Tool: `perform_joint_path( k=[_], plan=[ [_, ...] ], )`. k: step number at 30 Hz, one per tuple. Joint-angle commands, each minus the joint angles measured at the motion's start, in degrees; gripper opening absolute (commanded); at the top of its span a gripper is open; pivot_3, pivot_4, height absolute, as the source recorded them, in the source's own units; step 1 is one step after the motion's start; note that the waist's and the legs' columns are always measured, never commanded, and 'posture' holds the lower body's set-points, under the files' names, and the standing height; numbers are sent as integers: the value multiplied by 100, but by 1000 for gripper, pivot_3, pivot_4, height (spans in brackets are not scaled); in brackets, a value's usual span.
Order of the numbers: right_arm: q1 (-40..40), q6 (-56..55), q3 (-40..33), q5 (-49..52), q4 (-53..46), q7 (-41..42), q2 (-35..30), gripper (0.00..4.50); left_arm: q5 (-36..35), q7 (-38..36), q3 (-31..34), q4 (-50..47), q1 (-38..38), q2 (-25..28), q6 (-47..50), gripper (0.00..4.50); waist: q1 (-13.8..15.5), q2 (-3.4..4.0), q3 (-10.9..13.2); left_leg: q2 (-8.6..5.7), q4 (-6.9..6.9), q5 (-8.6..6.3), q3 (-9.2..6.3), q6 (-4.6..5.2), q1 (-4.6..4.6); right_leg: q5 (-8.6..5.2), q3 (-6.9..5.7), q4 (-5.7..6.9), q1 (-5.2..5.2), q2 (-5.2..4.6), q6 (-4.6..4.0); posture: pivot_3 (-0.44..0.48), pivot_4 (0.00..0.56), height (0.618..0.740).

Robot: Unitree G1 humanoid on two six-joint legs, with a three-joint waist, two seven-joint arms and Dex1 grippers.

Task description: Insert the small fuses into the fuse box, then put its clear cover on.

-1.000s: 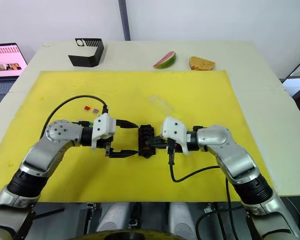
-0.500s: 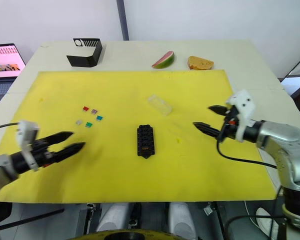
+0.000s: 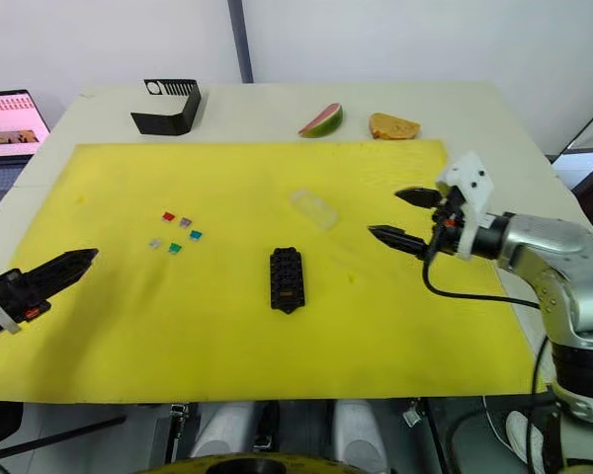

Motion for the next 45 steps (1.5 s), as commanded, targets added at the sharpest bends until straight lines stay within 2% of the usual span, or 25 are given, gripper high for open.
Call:
perform_joint_path(
  k=[1,7,13,21,26,40,43,45],
  plan=[
    [-533,89,515,312,-440,41,380,4480,-376,463,111,658,-507,-36,613,4500,-19,-1,0,0,-1,1,0,-1,-2,0,0,0,-2,0,0,0,150,740],
    [-1087,-8,1321,186,-399,-89,1144,4480,-456,1285,309,1688,-1370,-363,899,4500,37,-9,-4,-5,4,1,0,-4,-6,1,0,-1,-3,-3,1,0,150,740],
    [-1291,-387,1998,-363,-99,-25,1484,4480,-200,1591,144,2472,-1958,-420,892,4500,85,-11,-6,-7,4,22,-1,-40,-9,1,0,4,-9,-4,1,0,150,740],
    [-1223,-462,2028,-516,-116,-32,1492,4480,165,1669,-246,2790,-2484,-633,785,4500,88,-11,-6,-11,5,24,-2,-44,-9,1,0,8,-8,-8,1,0,150,740],
    [-1166,-465,2030,-618,-174,-110,1493,4480,325,1520,-412,2667,-2468,-764,796,4500,89,-10,-7,-12,4,25,-2,-45,-8,1,0,8,-8,-8,1,0,150,740],
    [-1179,-441,1892,-688,-123,-191,1367,4480,612,1392,-384,2731,-2629,-1255,457,4500,153,-6,-10,-20,4,20,-5,-37,2,1,0,5,7,-17,1,0,150,740],
    [-1193,-446,1882,-688,-97,-189,1337,4500,673,1471,-353,2789,-2656,-1276,434,3644,187,-6,-10,-20,4,18,-5,-34,4,1,0,3,9,-17,1,0,150,740],
    [-1198,-450,1872,-690,-82,-193,1337,4500,707,1466,-365,2783,-2648,-1281,435,2717,188,-6,-10,-20,4,18,-5,-34,4,1,0,1,9,-17,1,0,150,740]
  ],
)
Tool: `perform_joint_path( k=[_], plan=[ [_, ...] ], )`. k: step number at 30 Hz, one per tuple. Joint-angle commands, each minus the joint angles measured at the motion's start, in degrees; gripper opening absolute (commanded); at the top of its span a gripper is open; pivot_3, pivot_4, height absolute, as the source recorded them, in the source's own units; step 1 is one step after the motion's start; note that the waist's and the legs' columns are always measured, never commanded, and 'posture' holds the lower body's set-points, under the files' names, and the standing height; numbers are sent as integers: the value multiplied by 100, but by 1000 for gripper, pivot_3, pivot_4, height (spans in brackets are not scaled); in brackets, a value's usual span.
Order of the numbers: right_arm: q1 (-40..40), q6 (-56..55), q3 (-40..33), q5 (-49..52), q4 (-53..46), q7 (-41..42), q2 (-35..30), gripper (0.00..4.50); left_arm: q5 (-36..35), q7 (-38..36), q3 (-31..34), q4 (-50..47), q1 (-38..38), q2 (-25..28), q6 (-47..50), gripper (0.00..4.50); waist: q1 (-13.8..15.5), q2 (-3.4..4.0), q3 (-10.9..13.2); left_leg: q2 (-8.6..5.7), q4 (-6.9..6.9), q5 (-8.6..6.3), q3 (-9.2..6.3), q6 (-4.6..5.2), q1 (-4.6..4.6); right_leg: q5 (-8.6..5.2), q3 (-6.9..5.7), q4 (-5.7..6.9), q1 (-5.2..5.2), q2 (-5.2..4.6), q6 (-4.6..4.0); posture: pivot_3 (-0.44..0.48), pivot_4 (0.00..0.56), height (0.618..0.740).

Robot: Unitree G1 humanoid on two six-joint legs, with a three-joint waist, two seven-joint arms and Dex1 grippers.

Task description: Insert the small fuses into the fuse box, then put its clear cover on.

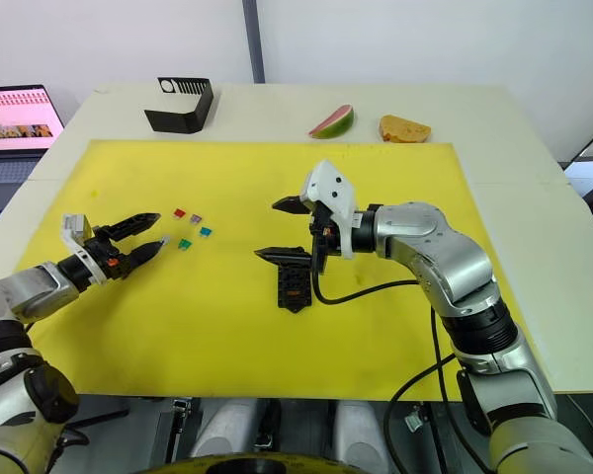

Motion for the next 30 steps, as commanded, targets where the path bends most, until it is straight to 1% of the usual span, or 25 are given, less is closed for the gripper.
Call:
perform_joint_path(
  k=[1,8,11,14,15,19,23,27,30],
  plan=[
    [-69,-82,-203,-2,-114,1,-38,4500,96,21,-145,119,-9,-107,75,2717,-5,0,0,0,0,0,0,0,0,0,0,0,0,0,0,0,150,740],
    [-82,-87,-218,-17,-104,-21,-31,4500,174,44,-149,57,29,-124,24,2717,-17,0,0,0,-1,-1,0,1,-1,0,0,-1,-2,0,0,0,150,740],
    [-95,-100,-222,-31,-83,-12,-44,4500,270,71,-160,13,69,-114,-89,1775,-25,0,0,0,-2,-3,0,4,-1,0,0,-1,-2,0,0,0,150,740],
    [-94,-108,-227,-36,-74,-3,-49,4500,353,34,-191,-21,107,-49,-184,229,-75,0,0,0,-3,-3,0,3,0,0,0,-1,-2,0,0,0,150,740],
    [-91,-109,-233,-34,-69,5,-53,4500,378,30,-184,-8,94,-16,-239,50,-94,1,0,0,-6,-3,0,3,0,0,0,-1,-2,0,0,0,150,740],
    [-55,-85,-285,21,-64,26,-66,4500,462,-88,-258,-8,-3,131,-333,50,-111,1,0,2,-14,-5,-1,8,3,0,0,1,-5,0,0,0,150,740],
    [-8,-48,-380,66,-81,33,-79,4500,383,-264,-295,-165,-178,369,-228,50,-118,0,1,2,-15,-7,-2,11,2,0,0,2,-7,1,0,0,150,740],
    [18,215,-669,404,-119,-141,61,4500,72,-357,-174,-579,-397,543,82,50,-120,-6,4,3,-14,-7,-3,10,-17,0,0,3,-24,2,0,0,150,740],
    [64,681,-1049,951,-200,-475,342,4500,-485,-231,68,-1187,-678,379,461,50,-111,-7,4,3,-5,10,-4,-19,-67,1,0,7,-70,2,0,0,150,740]
  ],
)
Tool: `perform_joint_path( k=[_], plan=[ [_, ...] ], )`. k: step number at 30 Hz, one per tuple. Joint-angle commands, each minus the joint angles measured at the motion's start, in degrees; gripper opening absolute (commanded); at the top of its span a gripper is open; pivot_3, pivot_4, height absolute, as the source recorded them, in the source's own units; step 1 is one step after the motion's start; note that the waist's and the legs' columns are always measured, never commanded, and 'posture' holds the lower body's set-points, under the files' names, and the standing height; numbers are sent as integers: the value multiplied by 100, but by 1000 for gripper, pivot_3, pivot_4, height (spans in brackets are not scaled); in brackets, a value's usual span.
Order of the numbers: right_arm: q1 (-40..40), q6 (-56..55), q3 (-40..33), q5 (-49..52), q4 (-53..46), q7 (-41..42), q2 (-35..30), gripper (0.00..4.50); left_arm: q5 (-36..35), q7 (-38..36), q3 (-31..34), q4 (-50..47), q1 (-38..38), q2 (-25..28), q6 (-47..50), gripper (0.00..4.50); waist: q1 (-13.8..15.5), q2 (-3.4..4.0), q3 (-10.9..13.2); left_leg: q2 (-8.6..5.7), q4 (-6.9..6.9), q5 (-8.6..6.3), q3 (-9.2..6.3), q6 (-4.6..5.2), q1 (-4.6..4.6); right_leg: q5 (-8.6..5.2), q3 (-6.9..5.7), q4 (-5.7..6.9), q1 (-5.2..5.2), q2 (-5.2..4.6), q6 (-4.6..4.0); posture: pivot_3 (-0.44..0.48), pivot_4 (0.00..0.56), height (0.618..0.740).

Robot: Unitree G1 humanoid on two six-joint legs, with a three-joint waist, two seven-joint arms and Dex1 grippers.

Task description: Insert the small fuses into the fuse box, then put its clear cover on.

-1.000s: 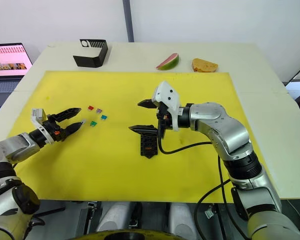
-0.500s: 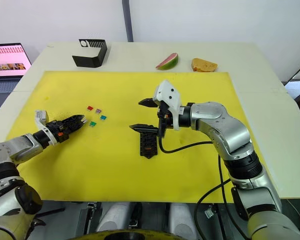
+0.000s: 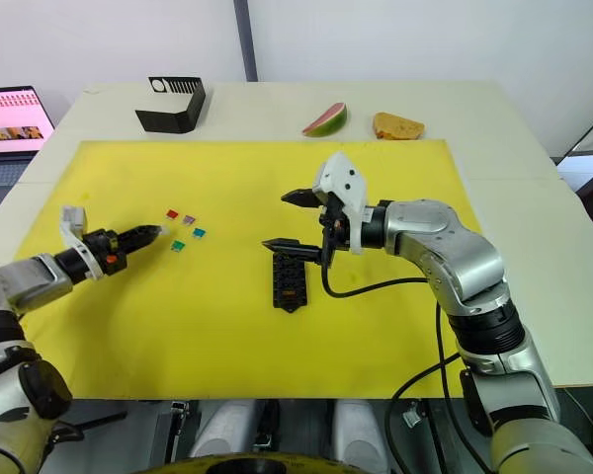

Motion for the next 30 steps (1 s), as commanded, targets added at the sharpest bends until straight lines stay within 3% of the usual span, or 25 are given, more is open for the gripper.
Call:
perform_joint_path(
  k=[1,6,12,22,25,28,30],
  plan=[
    [1,449,-505,666,-243,-386,297,4500,-753,134,337,-761,-410,-156,378,50,8,0,0,0,5,2,-2,-3,-17,1,-1,0,-14,0,0,0,150,740],
    [2,1040,-1014,1314,-299,-1182,761,4500,-1605,822,378,-1501,-821,-969,514,50,4,0,0,0,5,1,-1,-1,-18,1,-1,-2,-12,0,1,0,150,740],
    [-261,1273,-1453,1867,-19,-2032,1384,4500,-2616,1743,-201,-2247,-811,-1950,146,50,-42,0,0,0,4,4,-1,-5,-16,1,-1,0,-14,6,1,0,150,740],
    [-395,1494,-1979,3002,102,-3403,2231,4500,-3961,2588,-1140,-2617,-630,-2455,-1243,50,-37,0,0,1,5,7,-1,-7,-16,1,-1,2,-15,9,1,0,150,740],
    [-440,1418,-2075,3351,89,-3781,2400,3696,-4211,2693,-1454,-2702,-557,-2532,-1546,0,-35,0,0,0,6,7,-1,-7,-16,1,-1,1,-13,11,1,0,150,740],
    [-425,1443,-2059,3625,70,-4031,2411,2278,-4403,2729,-1718,-2754,-467,-2472,-1782,0,-40,0,0,0,6,7,-1,-6,-16,1,-1,1,-13,12,1,0,150,740],
    [-419,1436,-2024,3763,76,-4119,2387,2278,-4484,2722,-1849,-2760,-441,-2400,-1924,0,-44,0,0,0,6,8,-1,-6,-16,1,-1,1,-13,14,1,0,150,740]
  ],
)
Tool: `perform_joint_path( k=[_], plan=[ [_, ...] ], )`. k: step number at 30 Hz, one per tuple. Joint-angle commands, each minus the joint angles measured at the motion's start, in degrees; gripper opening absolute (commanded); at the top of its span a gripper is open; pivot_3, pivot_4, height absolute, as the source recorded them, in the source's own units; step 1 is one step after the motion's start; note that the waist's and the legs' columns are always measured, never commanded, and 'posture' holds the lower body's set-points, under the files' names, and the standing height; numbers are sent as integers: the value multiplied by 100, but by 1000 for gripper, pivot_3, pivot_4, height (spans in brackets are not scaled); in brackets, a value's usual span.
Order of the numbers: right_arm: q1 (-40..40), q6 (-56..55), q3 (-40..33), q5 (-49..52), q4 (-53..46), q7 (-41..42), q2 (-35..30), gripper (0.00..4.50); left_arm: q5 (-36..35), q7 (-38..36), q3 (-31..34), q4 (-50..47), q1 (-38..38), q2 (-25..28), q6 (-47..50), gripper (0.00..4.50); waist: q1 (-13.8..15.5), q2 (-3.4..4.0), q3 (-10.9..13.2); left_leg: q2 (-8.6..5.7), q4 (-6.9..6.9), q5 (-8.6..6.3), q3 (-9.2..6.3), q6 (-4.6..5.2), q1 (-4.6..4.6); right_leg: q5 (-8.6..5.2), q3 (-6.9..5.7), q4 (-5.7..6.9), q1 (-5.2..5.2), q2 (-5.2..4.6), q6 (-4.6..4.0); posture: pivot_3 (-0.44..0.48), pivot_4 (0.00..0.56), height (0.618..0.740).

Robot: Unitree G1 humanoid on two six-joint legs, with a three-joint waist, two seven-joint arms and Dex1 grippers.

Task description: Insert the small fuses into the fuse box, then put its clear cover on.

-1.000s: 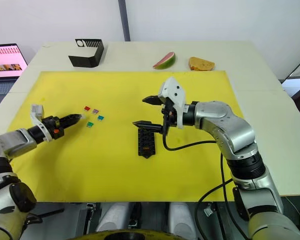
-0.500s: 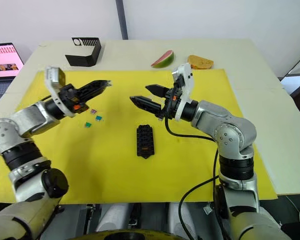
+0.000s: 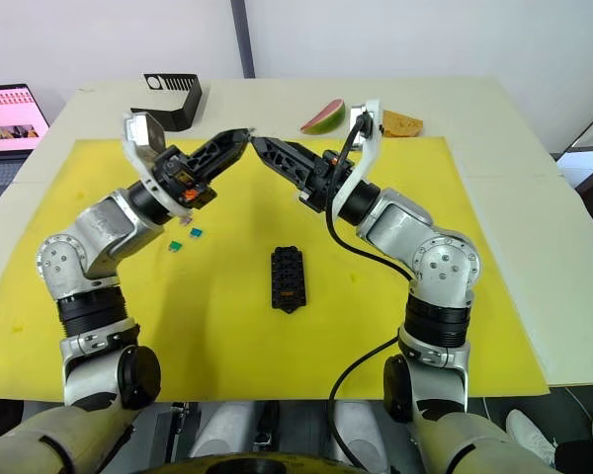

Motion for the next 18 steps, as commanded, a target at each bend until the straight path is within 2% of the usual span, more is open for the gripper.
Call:
perform_joint_path(
  k=[1,18],
  plan=[
    [-103,-82,-31,408,-125,-159,9,2278,-284,-38,-181,-211,-18,141,-288,0,-5,0,0,0,0,0,0,0,0,0,0,0,0,1,0,0,150,740],
    [-146,-311,176,821,110,-309,-165,2278,-589,-249,-707,-277,179,583,-805,0,-87,0,0,1,-1,1,0,2,0,0,0,0,1,5,0,0,150,740]
  ],
)
